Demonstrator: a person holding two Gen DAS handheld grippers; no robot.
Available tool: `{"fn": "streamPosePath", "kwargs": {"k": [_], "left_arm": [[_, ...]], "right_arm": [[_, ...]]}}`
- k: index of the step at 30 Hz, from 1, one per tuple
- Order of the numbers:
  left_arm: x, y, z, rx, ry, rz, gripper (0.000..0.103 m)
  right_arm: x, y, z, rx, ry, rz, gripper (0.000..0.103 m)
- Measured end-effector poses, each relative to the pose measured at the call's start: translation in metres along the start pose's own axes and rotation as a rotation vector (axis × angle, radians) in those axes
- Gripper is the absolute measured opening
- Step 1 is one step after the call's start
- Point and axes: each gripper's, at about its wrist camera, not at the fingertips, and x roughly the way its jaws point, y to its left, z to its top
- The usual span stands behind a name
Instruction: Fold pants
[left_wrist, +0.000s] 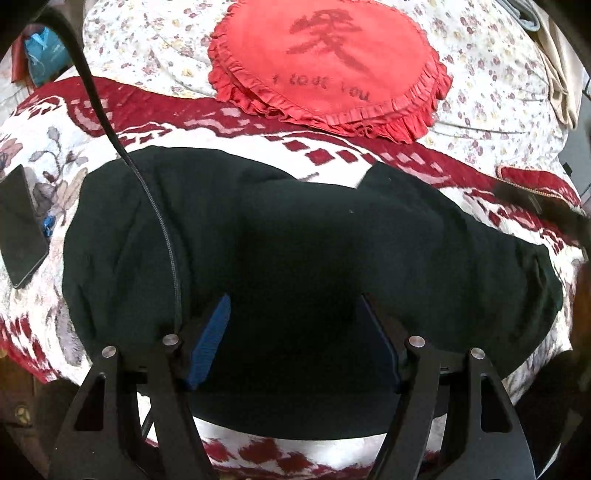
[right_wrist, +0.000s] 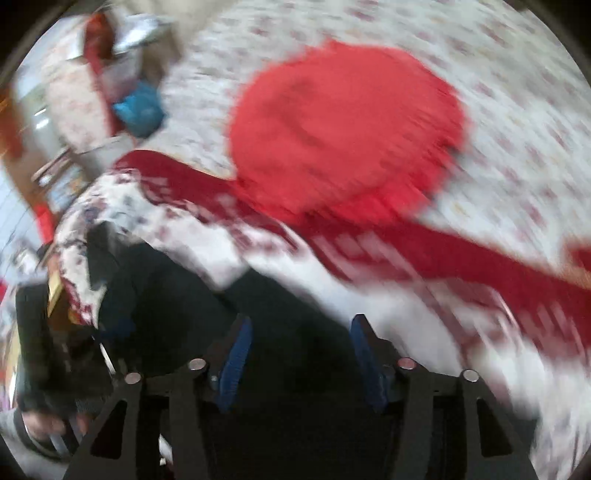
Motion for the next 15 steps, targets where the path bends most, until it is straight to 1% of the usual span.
{"fn": "streamPosePath", "kwargs": {"k": [1,3,5,6,7,8,9,10,12,14,15], "left_arm": [[0.002,0.002,0.000,-0.004,0.006,-0.005,0.071],[0.004,0.004,-0.002,-0.007,0.012,-0.010,0.071],[0.004,0.002,-0.003,0.006,0.008,-0.008,0.071],[0.004,0.002,-0.003,0.008,0.005,-0.009,0.071],[0.005,0.003,-0.003,0.006,0.003,-0.013,0.071],[0.005,0.004,-0.004,0.004,0.002,-0.017,0.071],[0.004,0.005,-0.004,0.001,0.000,-0.023,0.071],[0.002,0.007,-0.004,-0.008,-0.005,-0.030,0.071],[-0.005,0.010,-0.001,-0.025,-0.028,-0.029,0.071],[-0.015,0.015,0.004,-0.040,-0.074,-0.009,0.071],[-0.020,0.019,0.007,-0.055,-0.100,0.003,0.071]], "right_arm": [[0.017,0.004,0.012,-0.025,0.014,0.027,0.063],[0.055,0.014,0.030,-0.072,0.084,0.060,0.063],[0.085,0.019,0.033,-0.107,0.156,0.071,0.063],[0.099,0.022,0.031,-0.119,0.199,0.091,0.057],[0.106,0.024,0.028,-0.119,0.221,0.112,0.047],[0.112,0.026,0.024,-0.119,0.236,0.140,0.026],[0.110,0.027,0.020,-0.126,0.224,0.138,0.014],[0.104,0.030,0.020,-0.146,0.209,0.129,0.007],[0.089,0.032,0.023,-0.166,0.156,0.098,0.007],[0.072,0.026,0.032,-0.153,0.101,0.054,0.007],[0.067,0.023,0.036,-0.144,0.087,0.042,0.007]]}}
